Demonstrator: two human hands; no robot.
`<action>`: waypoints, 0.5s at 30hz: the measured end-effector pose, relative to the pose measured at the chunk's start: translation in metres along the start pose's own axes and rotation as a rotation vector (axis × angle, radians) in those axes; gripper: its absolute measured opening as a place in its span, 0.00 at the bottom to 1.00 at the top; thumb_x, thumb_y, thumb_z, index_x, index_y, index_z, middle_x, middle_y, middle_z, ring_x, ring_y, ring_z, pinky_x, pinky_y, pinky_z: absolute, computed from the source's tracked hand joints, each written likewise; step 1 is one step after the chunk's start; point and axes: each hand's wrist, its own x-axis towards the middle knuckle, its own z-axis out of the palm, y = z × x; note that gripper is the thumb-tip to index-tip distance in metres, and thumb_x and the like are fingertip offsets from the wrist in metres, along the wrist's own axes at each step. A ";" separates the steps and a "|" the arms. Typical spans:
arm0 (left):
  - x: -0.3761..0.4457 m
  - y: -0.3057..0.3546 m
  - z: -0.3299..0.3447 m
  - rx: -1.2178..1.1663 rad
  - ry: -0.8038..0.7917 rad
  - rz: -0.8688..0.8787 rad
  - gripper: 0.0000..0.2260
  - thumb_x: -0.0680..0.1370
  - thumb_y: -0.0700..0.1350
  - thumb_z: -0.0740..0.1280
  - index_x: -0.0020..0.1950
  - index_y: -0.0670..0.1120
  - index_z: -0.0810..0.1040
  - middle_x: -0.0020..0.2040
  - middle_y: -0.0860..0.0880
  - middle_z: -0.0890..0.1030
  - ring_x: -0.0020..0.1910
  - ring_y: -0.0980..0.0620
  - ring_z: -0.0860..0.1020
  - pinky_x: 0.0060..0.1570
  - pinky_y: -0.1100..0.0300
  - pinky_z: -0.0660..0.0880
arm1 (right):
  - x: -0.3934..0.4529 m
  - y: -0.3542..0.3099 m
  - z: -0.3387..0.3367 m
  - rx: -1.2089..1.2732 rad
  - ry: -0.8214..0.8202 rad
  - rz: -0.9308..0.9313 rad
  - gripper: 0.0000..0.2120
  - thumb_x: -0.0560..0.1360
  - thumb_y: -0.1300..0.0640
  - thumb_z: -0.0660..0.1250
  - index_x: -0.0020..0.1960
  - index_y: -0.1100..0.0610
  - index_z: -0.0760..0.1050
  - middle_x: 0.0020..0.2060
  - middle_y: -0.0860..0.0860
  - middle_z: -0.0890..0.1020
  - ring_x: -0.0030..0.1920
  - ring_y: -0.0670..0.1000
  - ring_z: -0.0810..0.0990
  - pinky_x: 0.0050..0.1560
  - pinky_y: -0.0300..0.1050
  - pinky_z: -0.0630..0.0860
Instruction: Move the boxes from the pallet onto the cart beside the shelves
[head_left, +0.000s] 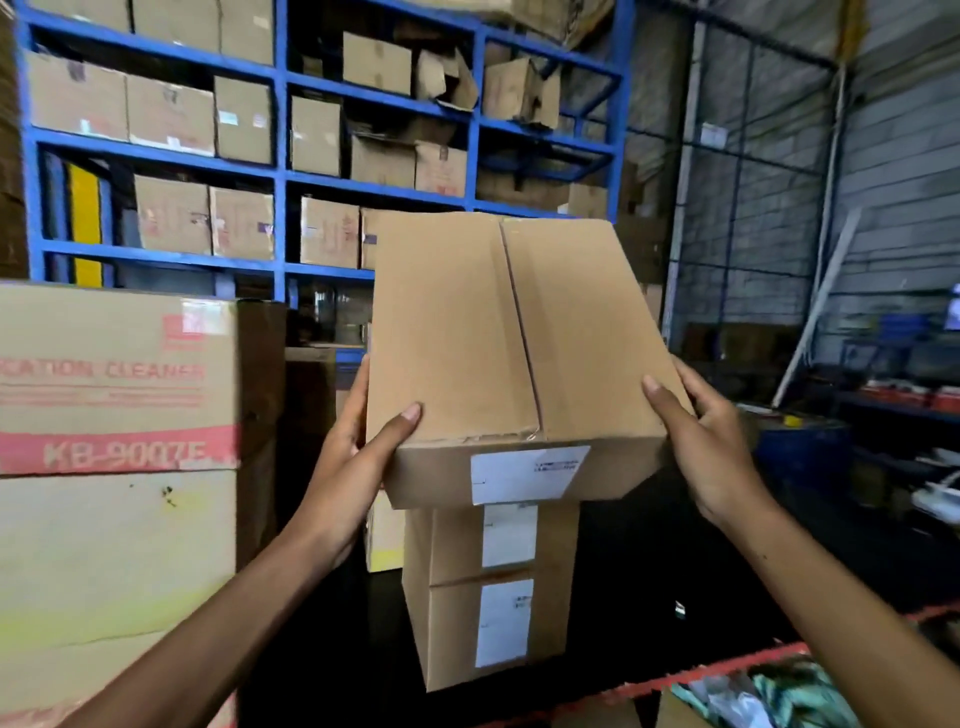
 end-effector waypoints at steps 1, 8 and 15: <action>0.019 -0.009 0.000 -0.012 -0.001 -0.019 0.32 0.73 0.53 0.68 0.75 0.65 0.60 0.67 0.65 0.74 0.61 0.67 0.74 0.47 0.78 0.73 | 0.019 0.012 0.007 0.001 0.001 0.010 0.19 0.77 0.53 0.65 0.67 0.46 0.71 0.52 0.39 0.81 0.48 0.34 0.80 0.41 0.28 0.76; 0.130 -0.067 0.006 -0.008 0.000 -0.104 0.29 0.77 0.53 0.66 0.76 0.64 0.59 0.70 0.62 0.71 0.57 0.72 0.74 0.43 0.75 0.72 | 0.124 0.087 0.038 0.004 0.031 0.115 0.16 0.76 0.51 0.66 0.64 0.50 0.76 0.49 0.44 0.83 0.48 0.42 0.81 0.41 0.36 0.74; 0.192 -0.119 0.013 0.074 0.004 -0.174 0.38 0.63 0.70 0.70 0.71 0.69 0.63 0.74 0.61 0.67 0.72 0.59 0.65 0.74 0.51 0.59 | 0.190 0.148 0.047 0.008 -0.013 0.226 0.08 0.75 0.51 0.68 0.53 0.49 0.79 0.47 0.48 0.85 0.52 0.50 0.82 0.48 0.45 0.76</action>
